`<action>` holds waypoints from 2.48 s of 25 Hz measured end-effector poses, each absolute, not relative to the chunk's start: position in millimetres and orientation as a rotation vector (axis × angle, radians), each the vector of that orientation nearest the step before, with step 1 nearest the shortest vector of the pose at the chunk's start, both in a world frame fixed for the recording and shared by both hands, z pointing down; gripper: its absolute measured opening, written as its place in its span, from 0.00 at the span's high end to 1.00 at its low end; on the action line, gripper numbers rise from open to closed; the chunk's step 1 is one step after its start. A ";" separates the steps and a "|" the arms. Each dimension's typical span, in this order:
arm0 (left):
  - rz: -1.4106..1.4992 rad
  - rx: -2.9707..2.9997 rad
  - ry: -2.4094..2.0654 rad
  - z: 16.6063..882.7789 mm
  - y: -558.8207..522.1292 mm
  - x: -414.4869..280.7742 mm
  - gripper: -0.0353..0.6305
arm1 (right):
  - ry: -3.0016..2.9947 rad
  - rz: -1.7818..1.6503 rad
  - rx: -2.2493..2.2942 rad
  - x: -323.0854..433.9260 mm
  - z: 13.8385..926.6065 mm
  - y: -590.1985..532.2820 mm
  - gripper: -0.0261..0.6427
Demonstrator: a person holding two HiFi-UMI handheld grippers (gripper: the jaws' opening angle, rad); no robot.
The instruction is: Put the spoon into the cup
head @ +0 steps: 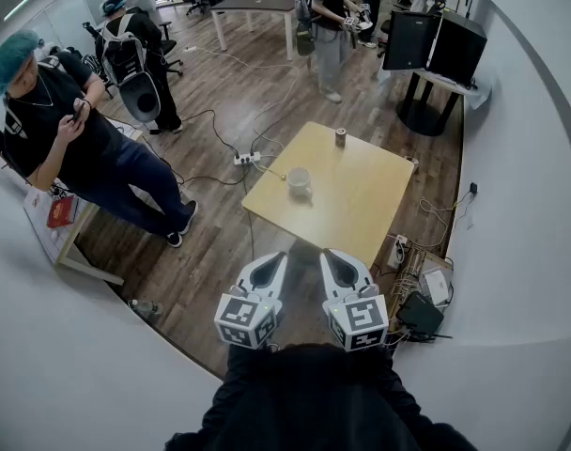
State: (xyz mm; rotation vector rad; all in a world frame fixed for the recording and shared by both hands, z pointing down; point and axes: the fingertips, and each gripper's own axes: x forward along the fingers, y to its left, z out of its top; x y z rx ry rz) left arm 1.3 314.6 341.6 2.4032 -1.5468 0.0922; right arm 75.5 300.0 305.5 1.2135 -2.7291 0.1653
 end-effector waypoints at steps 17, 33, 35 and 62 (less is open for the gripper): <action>0.105 2.332 -1.560 355.4 319.7 -17.5 0.90 | -2.634 0.309 1.235 68.1 342.3 293.6 0.93; 0.105 2.253 -1.499 398.7 348.9 -50.5 0.90 | -2.554 0.350 1.145 28.9 383.7 330.4 0.93; 0.105 2.250 -1.498 401.0 351.7 -55.2 0.90 | -2.548 0.351 1.141 24.5 386.3 333.5 0.93; 0.151 2.171 -1.513 437.5 238.0 -89.0 0.90 | -2.533 0.393 1.065 -10.1 418.5 223.4 0.93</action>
